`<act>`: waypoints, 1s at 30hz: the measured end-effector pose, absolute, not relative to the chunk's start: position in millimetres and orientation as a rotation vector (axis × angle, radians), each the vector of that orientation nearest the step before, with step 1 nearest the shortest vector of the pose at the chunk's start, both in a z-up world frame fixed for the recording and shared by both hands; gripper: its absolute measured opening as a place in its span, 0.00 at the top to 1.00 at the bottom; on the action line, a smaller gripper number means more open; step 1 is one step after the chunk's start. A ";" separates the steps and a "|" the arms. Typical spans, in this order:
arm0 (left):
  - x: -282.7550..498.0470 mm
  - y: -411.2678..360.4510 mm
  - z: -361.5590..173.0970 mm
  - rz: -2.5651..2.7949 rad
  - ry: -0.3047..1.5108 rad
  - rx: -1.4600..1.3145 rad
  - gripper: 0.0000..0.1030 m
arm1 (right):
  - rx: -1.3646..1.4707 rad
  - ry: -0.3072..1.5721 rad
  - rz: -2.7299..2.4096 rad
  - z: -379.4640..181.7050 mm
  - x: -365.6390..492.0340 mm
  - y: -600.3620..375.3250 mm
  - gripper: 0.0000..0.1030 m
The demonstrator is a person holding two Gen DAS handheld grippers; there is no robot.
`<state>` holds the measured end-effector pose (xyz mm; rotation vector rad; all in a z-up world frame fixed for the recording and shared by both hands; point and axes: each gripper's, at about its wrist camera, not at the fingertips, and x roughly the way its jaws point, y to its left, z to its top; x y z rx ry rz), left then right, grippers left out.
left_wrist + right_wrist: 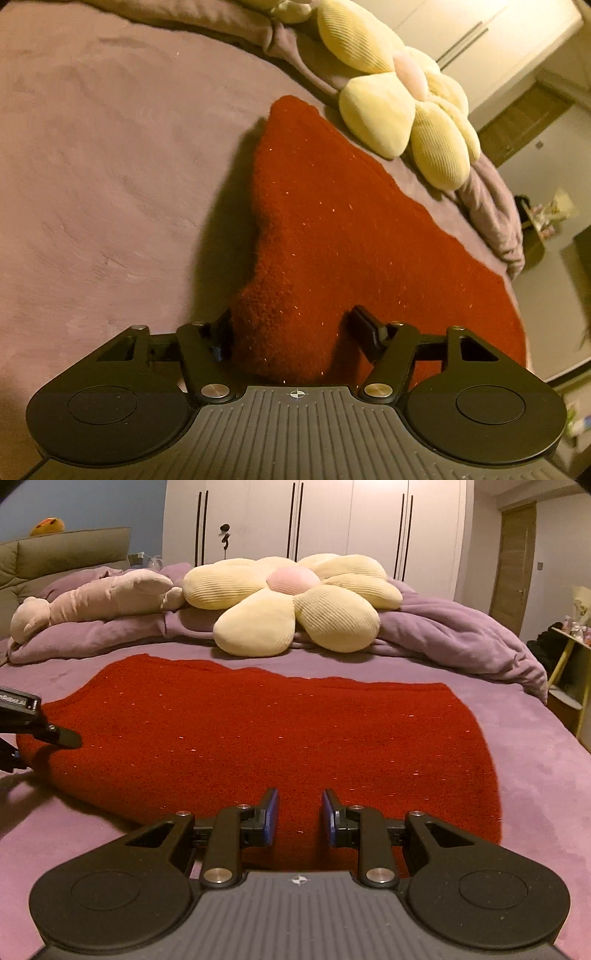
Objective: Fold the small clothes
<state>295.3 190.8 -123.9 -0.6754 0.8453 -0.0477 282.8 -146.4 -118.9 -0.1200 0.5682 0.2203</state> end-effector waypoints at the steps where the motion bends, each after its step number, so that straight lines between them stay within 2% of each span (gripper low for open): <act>1: 296.3 193.3 -126.0 -0.051 0.844 -0.704 0.39 | -0.114 0.567 0.227 -118.7 282.8 -143.8 0.77; 5: 301.4 201.4 -132.4 -0.049 0.830 -0.789 0.46 | -0.105 0.563 0.237 -119.0 282.0 -138.8 0.78; 9: 310.3 204.7 -139.0 -0.043 0.831 -0.841 0.47 | -0.084 0.557 0.234 -117.6 284.4 -137.9 0.79; 14: 313.2 208.7 -140.3 -0.052 0.811 -0.885 0.59 | -0.063 0.541 0.256 -113.5 285.4 -128.3 0.82; 18: 310.2 210.8 -133.9 -0.065 0.785 -0.880 0.64 | -0.105 0.546 0.281 -115.7 289.0 -105.7 0.90; 23: 310.1 215.5 -132.8 -0.062 0.777 -0.909 0.62 | -0.120 0.522 0.285 -118.6 288.1 -94.9 0.90; 27: 312.3 216.3 -137.6 -0.024 0.773 -0.976 0.61 | -0.217 0.607 0.288 -146.0 296.0 -86.3 0.92; 30: 311.8 214.5 -130.5 -0.026 0.747 -0.950 0.66 | -0.267 0.586 0.315 -139.9 290.0 -87.9 0.92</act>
